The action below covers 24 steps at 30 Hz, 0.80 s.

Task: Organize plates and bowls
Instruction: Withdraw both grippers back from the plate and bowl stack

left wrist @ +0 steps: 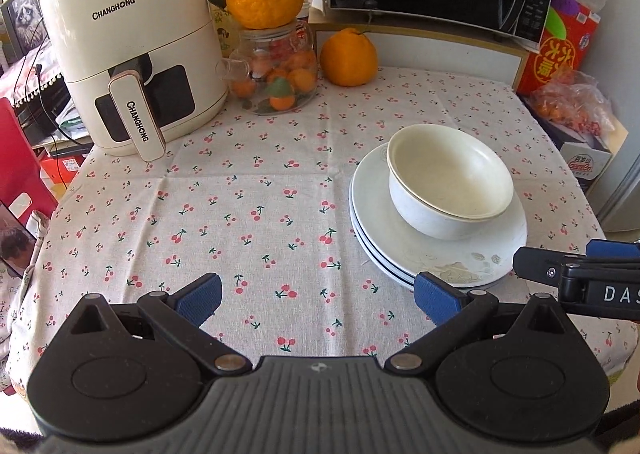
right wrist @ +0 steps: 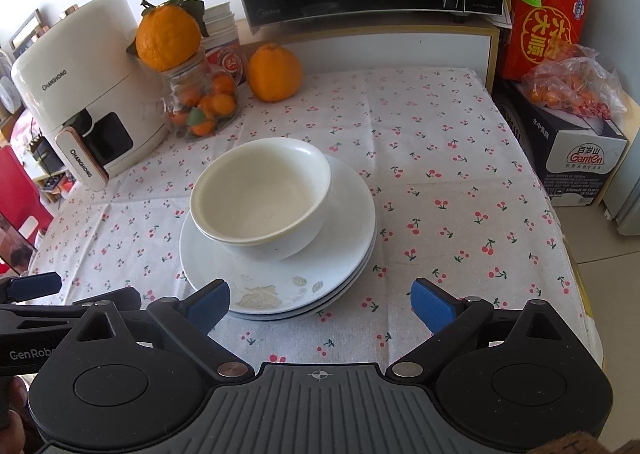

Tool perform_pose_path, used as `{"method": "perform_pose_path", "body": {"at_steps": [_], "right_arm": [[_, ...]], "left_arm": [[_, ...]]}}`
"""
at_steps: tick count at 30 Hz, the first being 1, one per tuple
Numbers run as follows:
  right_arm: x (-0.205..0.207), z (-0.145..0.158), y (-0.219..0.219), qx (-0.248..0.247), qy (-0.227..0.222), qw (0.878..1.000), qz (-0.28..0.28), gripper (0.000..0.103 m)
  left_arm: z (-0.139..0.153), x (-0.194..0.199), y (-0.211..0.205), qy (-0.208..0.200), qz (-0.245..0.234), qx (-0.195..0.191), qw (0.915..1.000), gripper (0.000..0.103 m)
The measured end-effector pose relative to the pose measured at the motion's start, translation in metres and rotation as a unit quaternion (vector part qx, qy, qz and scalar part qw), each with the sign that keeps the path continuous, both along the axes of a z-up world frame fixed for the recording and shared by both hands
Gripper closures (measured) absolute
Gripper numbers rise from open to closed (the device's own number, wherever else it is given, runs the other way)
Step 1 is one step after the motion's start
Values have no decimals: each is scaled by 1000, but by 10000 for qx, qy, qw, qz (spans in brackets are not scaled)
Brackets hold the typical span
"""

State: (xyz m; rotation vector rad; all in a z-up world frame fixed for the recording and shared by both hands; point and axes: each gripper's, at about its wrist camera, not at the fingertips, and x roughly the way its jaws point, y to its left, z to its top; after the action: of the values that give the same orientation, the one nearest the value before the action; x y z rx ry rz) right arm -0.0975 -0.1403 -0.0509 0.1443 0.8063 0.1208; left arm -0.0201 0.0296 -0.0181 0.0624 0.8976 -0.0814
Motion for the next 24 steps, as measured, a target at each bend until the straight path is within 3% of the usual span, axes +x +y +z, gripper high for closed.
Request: {"method": "perform_pose_path", "body": {"at_steps": [24], "right_arm": [[4,-5,2,41,139,9999,72,5]], "left_arm": [[-1,3,3,-9,41,110,9999,0]]}}
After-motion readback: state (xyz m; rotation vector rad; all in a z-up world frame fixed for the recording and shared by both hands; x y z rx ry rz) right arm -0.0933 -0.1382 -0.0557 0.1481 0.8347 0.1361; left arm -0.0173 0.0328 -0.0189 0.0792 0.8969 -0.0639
